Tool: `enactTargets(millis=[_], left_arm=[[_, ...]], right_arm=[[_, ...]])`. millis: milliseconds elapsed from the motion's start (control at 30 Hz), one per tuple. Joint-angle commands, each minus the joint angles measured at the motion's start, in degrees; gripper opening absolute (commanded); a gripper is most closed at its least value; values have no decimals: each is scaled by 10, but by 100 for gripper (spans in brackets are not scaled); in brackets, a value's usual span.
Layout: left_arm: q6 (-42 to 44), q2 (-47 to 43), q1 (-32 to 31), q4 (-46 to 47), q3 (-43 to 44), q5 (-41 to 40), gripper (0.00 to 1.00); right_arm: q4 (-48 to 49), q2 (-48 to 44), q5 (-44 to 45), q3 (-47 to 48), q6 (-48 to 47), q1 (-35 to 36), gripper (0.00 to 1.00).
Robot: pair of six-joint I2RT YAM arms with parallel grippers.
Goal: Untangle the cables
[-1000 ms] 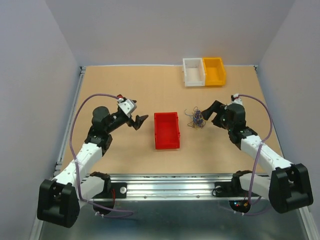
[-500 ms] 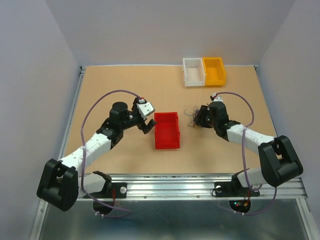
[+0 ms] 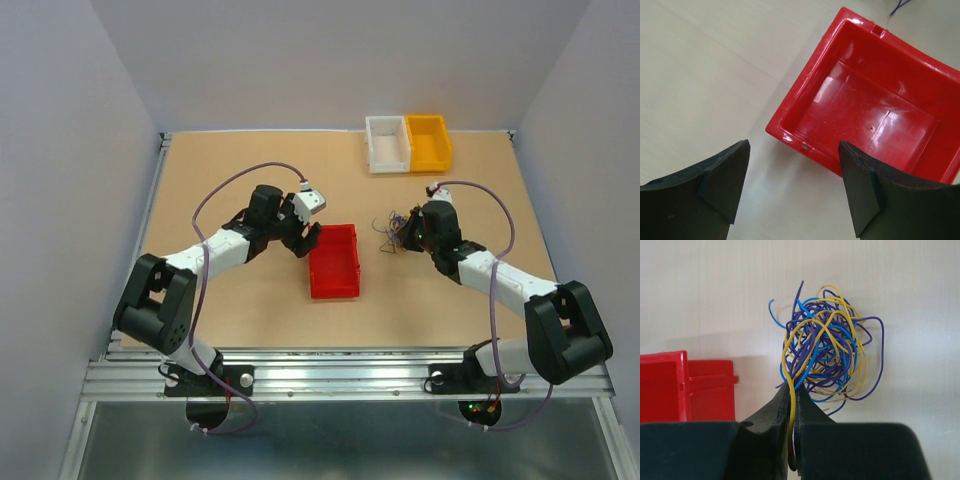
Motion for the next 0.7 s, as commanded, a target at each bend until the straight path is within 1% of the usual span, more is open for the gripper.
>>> enactTargets(millis=[0,67,100,167,200,300,333,367,467,567,600,667], left_arm=[[-17,16,-5,-34,35,9,81],[-18,37,-8,-47,50,7,76],[-17,51,-7,-52,61,8,70],[-19,65,-7,-62,73,8,63],[-21,71,-7,-62,80,8,53],[-22,94,-7,-63,107,4,39],[-22,108,-8,-63,123,1,37],[-22,123,-8,-63,138,-2,31],[-22,139,-7,-65,152,-11,24],[-22,151,-5,-63,160,-39,15],[-24,152,2,-58,160,-47,8],[-36,153,14,-43,164,-55,4]], right_arm=[[23,-31,22,19,-9,5,1],[23,-36,23,18,-10,5,1],[23,-37,22,18,-10,5,1],[24,-40,25,17,-11,6,0],[24,-39,25,17,-10,6,1],[24,-37,23,17,-10,5,1],[24,-37,22,17,-10,5,1],[24,-35,21,18,-10,6,1],[24,-34,17,18,-10,5,0],[24,-35,16,18,-10,5,1],[24,-35,16,18,-10,6,1],[24,-36,18,17,-10,5,1]])
